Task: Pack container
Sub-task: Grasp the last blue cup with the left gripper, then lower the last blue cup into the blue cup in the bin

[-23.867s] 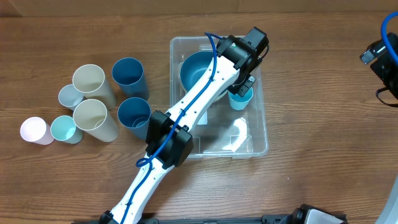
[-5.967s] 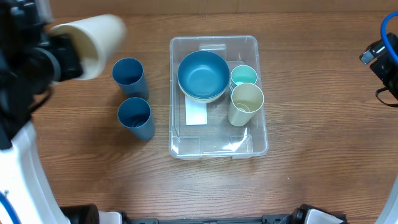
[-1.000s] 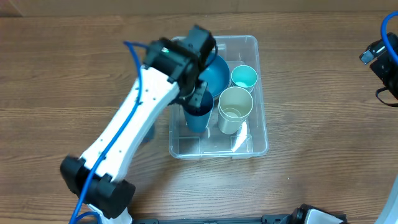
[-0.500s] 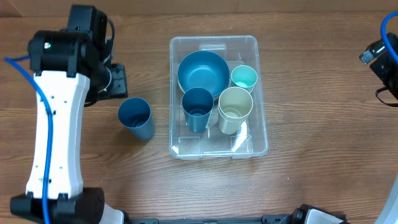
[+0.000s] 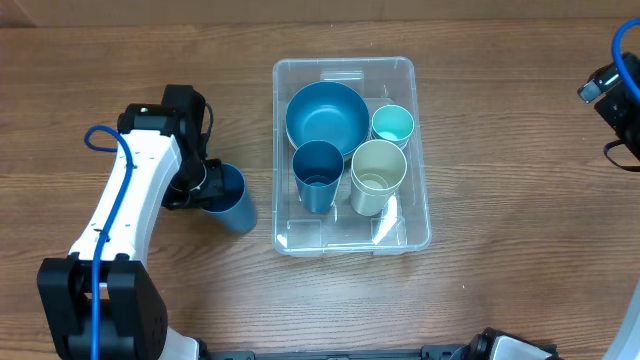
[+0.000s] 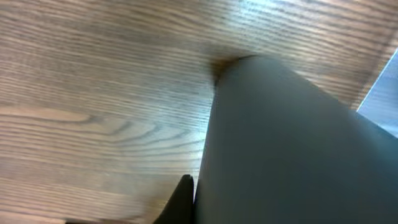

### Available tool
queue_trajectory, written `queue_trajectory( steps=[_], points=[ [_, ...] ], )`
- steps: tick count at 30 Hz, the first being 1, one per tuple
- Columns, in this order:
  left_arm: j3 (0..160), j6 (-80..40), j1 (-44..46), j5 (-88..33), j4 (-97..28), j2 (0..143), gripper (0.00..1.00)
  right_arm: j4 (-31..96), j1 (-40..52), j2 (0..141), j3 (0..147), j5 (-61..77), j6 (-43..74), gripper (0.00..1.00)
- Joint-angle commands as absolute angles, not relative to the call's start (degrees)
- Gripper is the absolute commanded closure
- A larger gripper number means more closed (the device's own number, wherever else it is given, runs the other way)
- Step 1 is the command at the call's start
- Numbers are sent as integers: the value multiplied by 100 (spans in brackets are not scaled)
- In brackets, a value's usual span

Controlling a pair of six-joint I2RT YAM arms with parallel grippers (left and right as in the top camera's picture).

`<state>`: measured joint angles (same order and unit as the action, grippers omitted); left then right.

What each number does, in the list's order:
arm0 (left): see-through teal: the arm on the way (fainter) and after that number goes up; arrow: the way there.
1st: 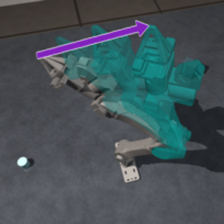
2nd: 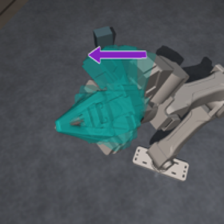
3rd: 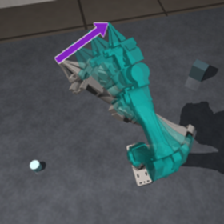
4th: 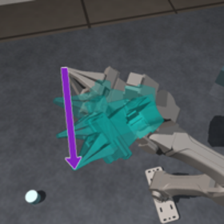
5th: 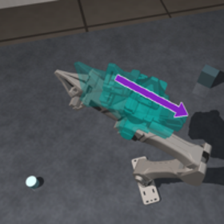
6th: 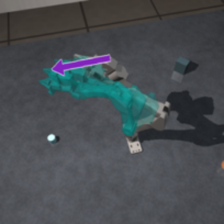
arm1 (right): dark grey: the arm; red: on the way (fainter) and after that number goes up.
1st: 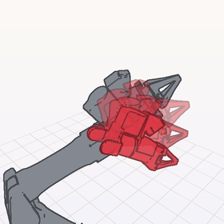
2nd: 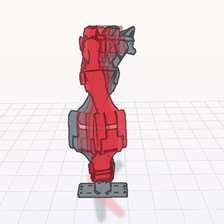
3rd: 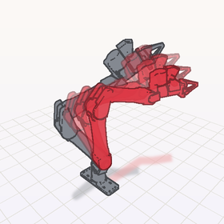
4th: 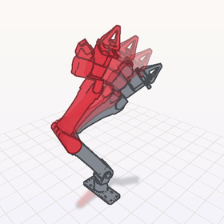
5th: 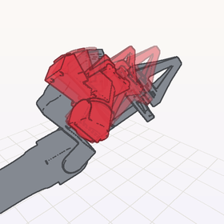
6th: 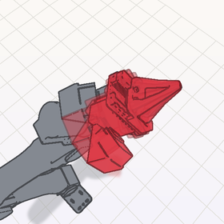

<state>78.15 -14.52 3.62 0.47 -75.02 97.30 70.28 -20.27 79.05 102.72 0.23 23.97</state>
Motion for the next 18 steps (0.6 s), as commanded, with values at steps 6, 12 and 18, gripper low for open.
queue_trajectory(
  steps=[6,12,18],
  points=[
    [10499,-1476,320,613,-8938,9684,96,7002,-2049,7915,10298,54,2403,0],
    [13725,-1122,1214,143,-9655,9684,96,7002,-2049,7915,10298,54,2403,0],
    [13764,-1140,2604,189,-9679,9782,96,7002,-2049,7915,10298,54,2403,0]
  ],
)
